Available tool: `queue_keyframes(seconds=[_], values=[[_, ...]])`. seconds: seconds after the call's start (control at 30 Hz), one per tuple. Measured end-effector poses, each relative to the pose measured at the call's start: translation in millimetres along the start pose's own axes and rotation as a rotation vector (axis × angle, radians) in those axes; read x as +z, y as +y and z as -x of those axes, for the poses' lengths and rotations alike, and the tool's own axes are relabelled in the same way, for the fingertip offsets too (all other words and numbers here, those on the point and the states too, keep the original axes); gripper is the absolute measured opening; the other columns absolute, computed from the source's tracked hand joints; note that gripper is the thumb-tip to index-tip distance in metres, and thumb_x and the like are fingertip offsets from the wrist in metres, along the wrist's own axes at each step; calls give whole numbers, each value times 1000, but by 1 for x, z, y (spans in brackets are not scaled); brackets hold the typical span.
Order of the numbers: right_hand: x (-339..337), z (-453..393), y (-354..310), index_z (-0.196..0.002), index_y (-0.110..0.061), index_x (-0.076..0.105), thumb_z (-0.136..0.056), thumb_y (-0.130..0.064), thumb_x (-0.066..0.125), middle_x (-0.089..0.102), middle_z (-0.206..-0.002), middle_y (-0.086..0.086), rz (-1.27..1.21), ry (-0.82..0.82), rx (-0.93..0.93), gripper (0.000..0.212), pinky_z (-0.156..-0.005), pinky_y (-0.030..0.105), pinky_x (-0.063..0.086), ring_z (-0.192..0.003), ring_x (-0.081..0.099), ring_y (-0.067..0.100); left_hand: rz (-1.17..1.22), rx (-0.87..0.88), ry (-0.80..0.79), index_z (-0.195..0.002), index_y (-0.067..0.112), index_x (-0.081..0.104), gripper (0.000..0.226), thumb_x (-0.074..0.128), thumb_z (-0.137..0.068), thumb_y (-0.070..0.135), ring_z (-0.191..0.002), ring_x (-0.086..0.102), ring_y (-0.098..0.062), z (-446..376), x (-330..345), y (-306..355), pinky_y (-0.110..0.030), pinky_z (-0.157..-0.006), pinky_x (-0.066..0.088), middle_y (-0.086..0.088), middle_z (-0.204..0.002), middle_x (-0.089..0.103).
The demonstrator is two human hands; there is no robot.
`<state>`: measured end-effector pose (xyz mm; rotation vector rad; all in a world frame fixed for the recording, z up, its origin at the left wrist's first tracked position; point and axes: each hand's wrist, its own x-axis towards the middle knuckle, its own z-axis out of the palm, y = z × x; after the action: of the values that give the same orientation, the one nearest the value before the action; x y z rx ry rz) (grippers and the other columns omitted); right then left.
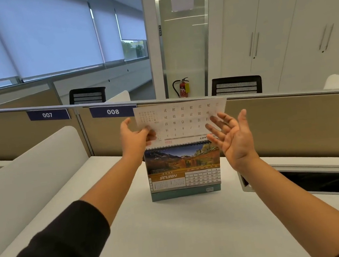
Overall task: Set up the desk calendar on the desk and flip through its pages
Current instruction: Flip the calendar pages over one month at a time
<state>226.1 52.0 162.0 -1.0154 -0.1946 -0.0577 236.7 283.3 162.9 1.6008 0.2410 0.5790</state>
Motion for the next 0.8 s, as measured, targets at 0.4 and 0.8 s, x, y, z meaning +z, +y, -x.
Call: queue_keyframes(seconds=[0.4, 0.8], values=[[-71, -6, 49, -115, -14, 54, -95, -30, 42, 57, -114, 6, 423, 369, 122, 28, -84, 35, 45, -103, 51, 20, -64, -69, 173, -126, 15, 47, 36, 49, -90, 12, -108, 51, -22, 1, -4, -33, -24, -72, 44, -10, -127, 54], [-87, 9, 116, -143, -20, 27, -96, -6, 36, 31, -151, 8, 866, 219, 470, 50, -107, 45, 32, -137, 28, 32, -221, -394, -120, -128, 20, 43, 32, 38, -96, 17, -113, 48, -26, 74, 9, -122, -42, -97, 43, -10, -134, 51]])
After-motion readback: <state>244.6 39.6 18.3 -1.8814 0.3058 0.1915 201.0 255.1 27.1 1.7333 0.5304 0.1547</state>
